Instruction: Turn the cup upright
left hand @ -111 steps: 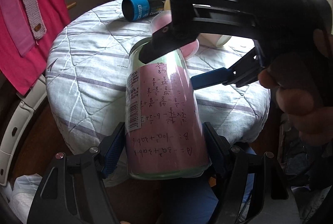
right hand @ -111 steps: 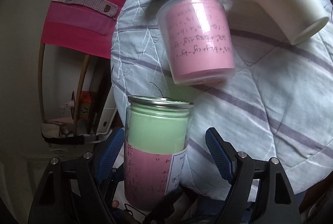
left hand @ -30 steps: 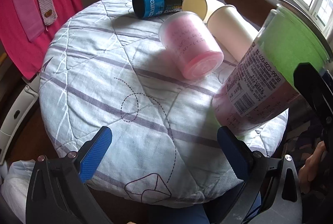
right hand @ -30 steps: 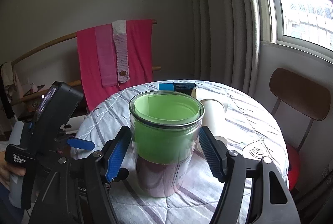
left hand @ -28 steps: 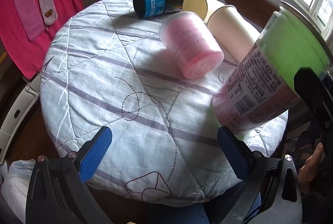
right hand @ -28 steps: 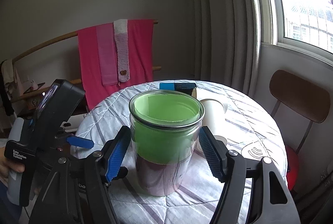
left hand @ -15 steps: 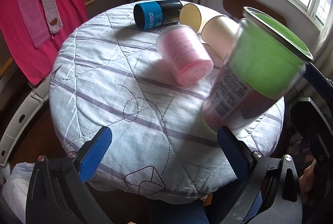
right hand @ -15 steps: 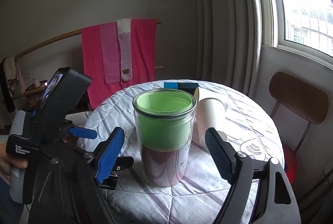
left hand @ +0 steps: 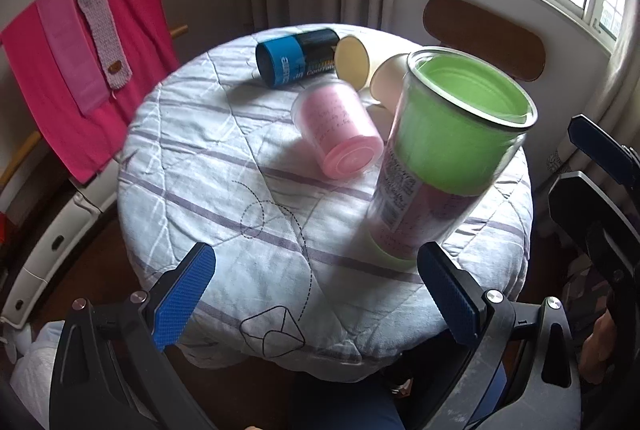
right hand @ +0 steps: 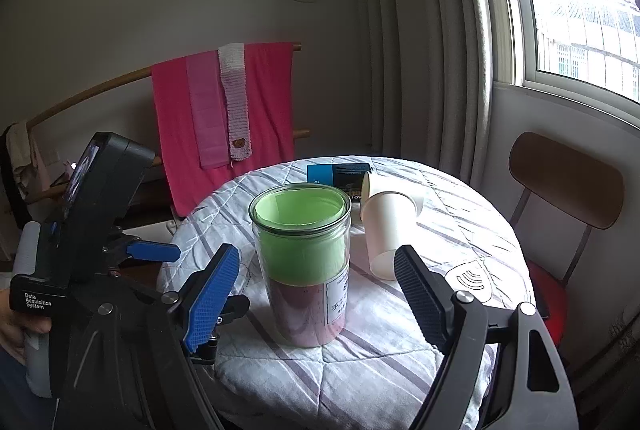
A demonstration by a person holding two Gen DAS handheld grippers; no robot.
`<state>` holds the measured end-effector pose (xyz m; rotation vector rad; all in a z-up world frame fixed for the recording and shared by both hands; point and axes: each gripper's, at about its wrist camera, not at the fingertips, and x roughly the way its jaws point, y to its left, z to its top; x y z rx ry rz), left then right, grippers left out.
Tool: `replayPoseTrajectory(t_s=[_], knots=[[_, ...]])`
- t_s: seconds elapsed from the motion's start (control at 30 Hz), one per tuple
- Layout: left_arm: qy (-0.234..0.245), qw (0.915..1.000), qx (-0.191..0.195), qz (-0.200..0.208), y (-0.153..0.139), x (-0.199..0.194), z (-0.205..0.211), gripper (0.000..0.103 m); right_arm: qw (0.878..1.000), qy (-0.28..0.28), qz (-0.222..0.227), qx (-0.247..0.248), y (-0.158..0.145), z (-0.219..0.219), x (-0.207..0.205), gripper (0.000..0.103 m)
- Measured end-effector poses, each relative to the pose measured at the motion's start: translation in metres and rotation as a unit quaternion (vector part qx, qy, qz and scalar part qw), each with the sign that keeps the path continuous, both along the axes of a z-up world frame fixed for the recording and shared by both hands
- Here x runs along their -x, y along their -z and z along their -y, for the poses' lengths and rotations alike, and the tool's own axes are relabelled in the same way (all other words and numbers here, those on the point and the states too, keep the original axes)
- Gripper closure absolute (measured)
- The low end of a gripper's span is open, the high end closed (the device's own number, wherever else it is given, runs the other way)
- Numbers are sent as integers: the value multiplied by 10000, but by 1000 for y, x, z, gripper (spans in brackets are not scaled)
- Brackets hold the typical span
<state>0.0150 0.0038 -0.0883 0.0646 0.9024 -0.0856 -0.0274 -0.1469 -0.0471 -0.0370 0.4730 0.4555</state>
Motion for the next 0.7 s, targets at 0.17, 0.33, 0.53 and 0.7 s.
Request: replayPoseTrajectory(t_s=[0.17,0.33,0.53,0.7], knots=[[-93,9981,-495,341,-20,14,13,1,9997,109,-216,104,-14,6,4,22],[-323,9951,-680,634,-39,25,18,1,9976,210,-664,26,-26,23,-2,22],[-614,9906,-643,1044,-61,39,21,1,9948,198,-983,-182,-38,49,-10,22],[-753,9872,-673,1234,-72,46,25,0,9924,130,-1215,-147,-45,60,-20,22]])
